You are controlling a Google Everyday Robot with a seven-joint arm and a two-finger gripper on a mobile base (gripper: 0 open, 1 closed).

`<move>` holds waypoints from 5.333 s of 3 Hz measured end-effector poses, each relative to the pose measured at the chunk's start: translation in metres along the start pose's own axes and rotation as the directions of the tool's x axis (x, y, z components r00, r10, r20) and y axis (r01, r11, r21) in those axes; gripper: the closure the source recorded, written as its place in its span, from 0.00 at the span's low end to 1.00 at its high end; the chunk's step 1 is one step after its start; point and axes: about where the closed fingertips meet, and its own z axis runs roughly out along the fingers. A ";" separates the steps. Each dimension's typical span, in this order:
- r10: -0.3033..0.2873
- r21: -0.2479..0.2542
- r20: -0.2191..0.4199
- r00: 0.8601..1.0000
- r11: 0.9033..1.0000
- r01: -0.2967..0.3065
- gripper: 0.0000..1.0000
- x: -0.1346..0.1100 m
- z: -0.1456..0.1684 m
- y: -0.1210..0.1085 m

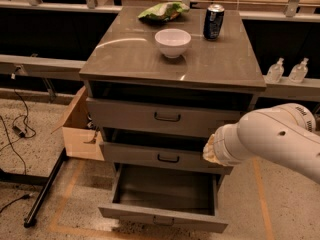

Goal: Close bottom drawer

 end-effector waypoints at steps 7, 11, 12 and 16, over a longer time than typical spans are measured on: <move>-0.047 0.143 0.368 0.929 0.990 -0.007 1.00 -0.063 0.225 0.076; 0.012 0.134 0.502 0.865 0.987 -0.091 1.00 -0.080 0.287 0.108; -0.006 0.123 0.484 0.875 0.991 -0.061 1.00 -0.075 0.314 0.122; 0.028 0.011 0.376 0.926 0.999 -0.035 1.00 -0.067 0.394 0.211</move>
Offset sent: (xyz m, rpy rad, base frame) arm -0.0044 0.0834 -0.1770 0.2460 -0.0762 0.0781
